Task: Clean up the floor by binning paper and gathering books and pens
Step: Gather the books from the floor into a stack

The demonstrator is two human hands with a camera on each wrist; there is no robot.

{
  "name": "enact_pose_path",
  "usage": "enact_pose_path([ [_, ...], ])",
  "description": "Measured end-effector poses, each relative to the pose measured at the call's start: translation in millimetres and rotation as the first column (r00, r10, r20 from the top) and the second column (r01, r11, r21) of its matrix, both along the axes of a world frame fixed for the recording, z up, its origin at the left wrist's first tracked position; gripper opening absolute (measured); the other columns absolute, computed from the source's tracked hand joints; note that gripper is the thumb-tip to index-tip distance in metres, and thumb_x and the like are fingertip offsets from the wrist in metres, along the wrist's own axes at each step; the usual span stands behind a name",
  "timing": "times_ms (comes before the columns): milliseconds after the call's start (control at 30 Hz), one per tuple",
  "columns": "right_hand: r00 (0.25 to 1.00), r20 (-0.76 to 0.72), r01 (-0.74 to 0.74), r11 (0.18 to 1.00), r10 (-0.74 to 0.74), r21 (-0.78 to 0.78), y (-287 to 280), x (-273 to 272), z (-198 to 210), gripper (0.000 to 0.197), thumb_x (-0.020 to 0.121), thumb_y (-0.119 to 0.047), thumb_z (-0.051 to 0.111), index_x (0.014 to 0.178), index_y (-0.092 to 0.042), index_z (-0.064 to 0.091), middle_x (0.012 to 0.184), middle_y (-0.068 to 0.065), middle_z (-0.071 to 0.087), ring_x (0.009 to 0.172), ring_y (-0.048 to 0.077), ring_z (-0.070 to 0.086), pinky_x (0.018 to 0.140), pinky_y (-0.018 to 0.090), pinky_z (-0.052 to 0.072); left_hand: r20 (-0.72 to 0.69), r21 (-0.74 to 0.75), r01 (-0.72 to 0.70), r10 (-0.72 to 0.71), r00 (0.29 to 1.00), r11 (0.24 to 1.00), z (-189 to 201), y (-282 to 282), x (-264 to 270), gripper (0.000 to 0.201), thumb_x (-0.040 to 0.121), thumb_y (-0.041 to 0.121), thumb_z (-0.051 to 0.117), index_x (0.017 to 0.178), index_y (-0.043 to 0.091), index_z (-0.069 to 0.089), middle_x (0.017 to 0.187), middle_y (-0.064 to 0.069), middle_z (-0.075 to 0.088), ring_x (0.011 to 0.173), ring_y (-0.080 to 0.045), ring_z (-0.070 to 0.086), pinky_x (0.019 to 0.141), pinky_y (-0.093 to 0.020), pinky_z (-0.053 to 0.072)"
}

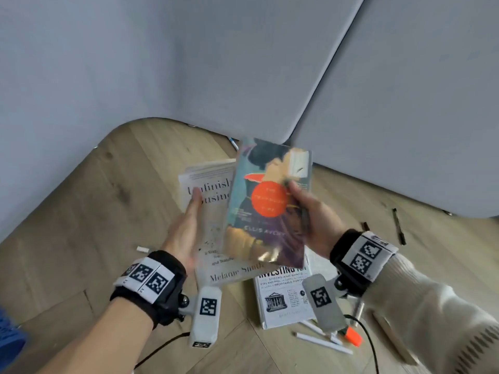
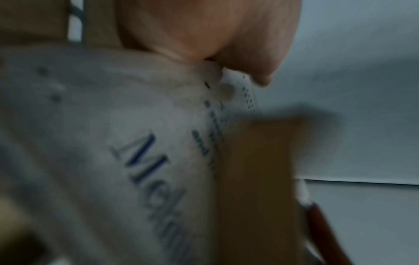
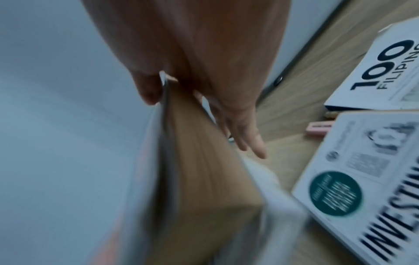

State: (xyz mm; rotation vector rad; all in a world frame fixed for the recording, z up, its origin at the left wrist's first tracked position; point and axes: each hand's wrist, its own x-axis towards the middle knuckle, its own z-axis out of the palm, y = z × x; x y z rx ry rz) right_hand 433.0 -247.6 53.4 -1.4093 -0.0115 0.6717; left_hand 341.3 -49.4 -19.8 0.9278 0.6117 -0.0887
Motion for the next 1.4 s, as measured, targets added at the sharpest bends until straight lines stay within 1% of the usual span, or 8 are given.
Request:
enact_pose_path([
  [167, 0.973, 0.196, -0.008, 0.864, 0.124, -0.504, 0.0, -5.5, -69.0, 0.105, 0.059, -0.091, 0.05, 0.146, -0.042, 0.02, 0.077, -0.021, 0.06, 0.066, -0.004, 0.055, 0.065, 0.014, 0.048, 0.066, 0.12, 0.221, -0.23, 0.971, 0.968, 16.6, -30.6, 7.4, 0.05, 0.073, 0.057, 0.072, 0.113, 0.027, 0.07, 0.107, -0.007, 0.073, 0.097, -0.026, 0.071, 0.092, -0.046, 0.052],
  [300, 0.953, 0.203, -0.074, 0.826, 0.224, -0.559, -35.9, -11.1, -79.0, 0.098, 0.068, -0.084, 0.049, 0.137, -0.015, 0.041, 0.112, -0.003, 0.068, 0.102, 0.012, 0.064, 0.089, 0.029, 0.052, -0.051, 0.157, 0.293, -0.288, 0.956, 0.943, -8.9, -41.9, 4.3, 0.051, 0.06, 0.027, 0.084, 0.107, 0.012, 0.072, 0.1, -0.012, 0.074, 0.093, -0.032, 0.071, 0.083, -0.04, 0.055],
  [433, 0.944, 0.178, 0.124, 0.201, 0.278, -0.972, -116.9, 9.0, -86.9, 0.082, 0.086, -0.065, 0.046, 0.145, -0.012, 0.027, 0.137, 0.014, 0.047, 0.124, 0.027, 0.045, 0.102, 0.041, 0.039, -0.117, 0.225, 0.253, -0.232, 0.966, 0.941, -27.7, -56.3, -4.0, 0.022, 0.073, 0.014, 0.079, 0.094, 0.013, 0.073, 0.075, 0.004, 0.076, 0.059, -0.003, 0.069, 0.048, -0.019, 0.048],
  [500, 0.983, -0.018, -0.031, 0.07, 0.181, -0.997, -147.6, 12.2, -94.1, 0.094, 0.083, -0.066, 0.051, 0.148, -0.008, 0.016, 0.149, 0.018, 0.033, 0.134, 0.03, 0.037, 0.108, 0.043, 0.035, -0.145, 0.223, 0.253, -0.224, 0.964, 0.942, -37.1, -59.6, -7.6, 0.023, 0.073, 0.012, 0.078, 0.096, 0.01, 0.073, 0.08, -0.002, 0.076, 0.064, -0.012, 0.07, 0.05, -0.022, 0.048],
  [900, 0.973, -0.046, 0.078, 0.509, -0.227, -0.857, -184.4, 42.2, -147.5, 0.108, 0.034, -0.079, 0.073, 0.118, -0.013, 0.055, 0.102, 0.007, 0.07, 0.088, 0.026, 0.07, 0.08, 0.046, 0.057, -0.248, 0.214, 0.206, -0.151, 0.957, 0.955, -58.2, -64.4, -13.8, 0.027, 0.078, 0.031, 0.076, 0.102, 0.019, 0.071, 0.09, 0.0, 0.075, 0.081, -0.013, 0.067, 0.06, -0.025, 0.045],
  [1033, 0.995, 0.084, 0.094, 0.578, -0.045, -0.811, -147.8, 38.6, -101.0, 0.047, 0.077, -0.052, 0.067, 0.095, -0.013, 0.049, 0.098, 0.012, 0.062, 0.082, 0.024, 0.062, 0.074, 0.038, 0.053, -0.297, 0.23, 0.218, -0.145, 0.944, 0.948, -65.2, -62.2, -13.1, 0.061, 0.067, 0.069, 0.07, 0.113, 0.031, 0.067, 0.107, 0.012, 0.068, 0.102, -0.011, 0.06, 0.085, -0.031, 0.045],
  [1200, 0.831, 0.439, 0.326, 0.339, 0.342, -0.882, -119.0, 45.1, -38.2, 0.03, 0.091, -0.041, 0.057, 0.094, -0.012, 0.051, 0.105, 0.008, 0.048, 0.084, 0.025, 0.054, 0.069, 0.034, 0.049, -0.244, 0.224, 0.233, -0.177, 0.953, 0.946, -58.1, -59.4, -16.3, 0.052, 0.079, 0.061, 0.063, 0.121, 0.031, 0.064, 0.113, 0.018, 0.064, 0.115, -0.008, 0.053, 0.094, -0.029, 0.034],
  [1400, 0.797, 0.599, 0.312, 0.795, 0.079, -0.52, -79.5, 15.9, 23.0, 0.036, 0.091, -0.028, 0.061, 0.112, -0.008, 0.041, 0.094, 0.004, 0.07, 0.074, 0.018, 0.071, 0.059, 0.03, 0.058, -0.364, 0.224, 0.277, -0.184, 0.913, 0.934, -50.7, -55.7, -17.4, 0.088, 0.076, 0.082, 0.043, 0.145, 0.028, 0.038, 0.15, 0.0, 0.039, 0.133, -0.021, 0.039, 0.111, -0.042, 0.027],
])
